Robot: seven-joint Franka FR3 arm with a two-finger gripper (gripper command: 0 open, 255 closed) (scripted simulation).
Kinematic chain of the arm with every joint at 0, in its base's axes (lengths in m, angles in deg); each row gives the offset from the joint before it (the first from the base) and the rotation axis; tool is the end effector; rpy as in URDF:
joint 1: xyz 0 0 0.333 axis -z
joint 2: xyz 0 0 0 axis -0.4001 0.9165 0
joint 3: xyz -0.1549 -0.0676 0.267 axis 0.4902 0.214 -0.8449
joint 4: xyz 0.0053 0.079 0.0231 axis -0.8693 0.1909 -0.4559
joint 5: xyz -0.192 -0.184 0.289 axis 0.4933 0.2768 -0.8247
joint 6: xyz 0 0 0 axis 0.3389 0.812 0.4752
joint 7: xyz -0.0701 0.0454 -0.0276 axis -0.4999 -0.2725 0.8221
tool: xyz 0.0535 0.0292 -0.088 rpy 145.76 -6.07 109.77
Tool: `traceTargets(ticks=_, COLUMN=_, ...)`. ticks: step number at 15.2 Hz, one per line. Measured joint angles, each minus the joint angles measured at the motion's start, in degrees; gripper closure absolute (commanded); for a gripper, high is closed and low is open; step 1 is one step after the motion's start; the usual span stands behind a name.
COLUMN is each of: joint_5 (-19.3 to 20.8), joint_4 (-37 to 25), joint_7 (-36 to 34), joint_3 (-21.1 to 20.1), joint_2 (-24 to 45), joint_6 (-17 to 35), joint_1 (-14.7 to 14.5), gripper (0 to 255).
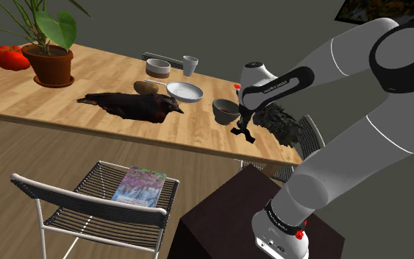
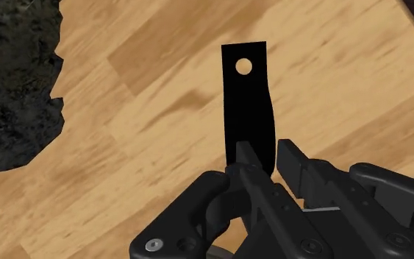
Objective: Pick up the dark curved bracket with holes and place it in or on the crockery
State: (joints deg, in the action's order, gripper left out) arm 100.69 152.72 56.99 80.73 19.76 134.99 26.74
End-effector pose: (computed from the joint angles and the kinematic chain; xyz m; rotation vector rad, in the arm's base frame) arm 0.3802 -0.1842 0.3228 2.8492 0.2701 -0.1811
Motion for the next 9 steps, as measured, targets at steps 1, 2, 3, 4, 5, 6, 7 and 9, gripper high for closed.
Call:
traceTargets(ticks=1, joint_5=-0.2, joint_4=0.0, joint_7=0.1, joint_3=-0.1, joint_2=-0.2, joint_6=-0.4, joint_1=-0.1, gripper=255)
traceTargets(ticks=2, joint_5=-0.4, joint_4=0.0, joint_7=0.5, joint_3=-0.1, joint_2=-0.4, joint_6=-0.9, joint_1=-0.2, gripper=255)
traceTargets(ticks=3, joint_5=-0.6, joint_4=0.0, joint_7=0.8, joint_3=-0.1, joint_2=-0.9, joint_6=-1.7, joint_1=-0.2, gripper=255)
traceTargets(ticks=4, joint_5=-0.7, joint_4=0.0, joint_7=1.0, joint_3=-0.2, joint_2=-1.4, joint_6=-2.5, joint_1=-0.2, gripper=255)
traceTargets(ticks=5, joint_5=-0.9, joint_4=-0.1, joint_7=1.2, joint_3=-0.4, joint_2=-2.0, joint_6=-3.5, joint_1=-0.3, gripper=255)
traceTargets(ticks=6, joint_5=-0.9, joint_4=-0.2, joint_7=1.2, joint_3=-0.4, joint_2=-2.0, joint_6=-3.5, joint_1=-0.3, gripper=0)
traceTargets(ticks=7, joint_5=-0.9, joint_4=-0.2, joint_7=1.2, joint_3=-0.4, joint_2=-2.0, joint_6=-3.5, joint_1=-0.3, gripper=0)
traceTargets(ticks=9, joint_5=-7.6, joint_4=-1.0, joint_7=10.6, joint_3=4.9, joint_2=-3.8, joint_6=-3.3, joint_1=-0.7, gripper=0)
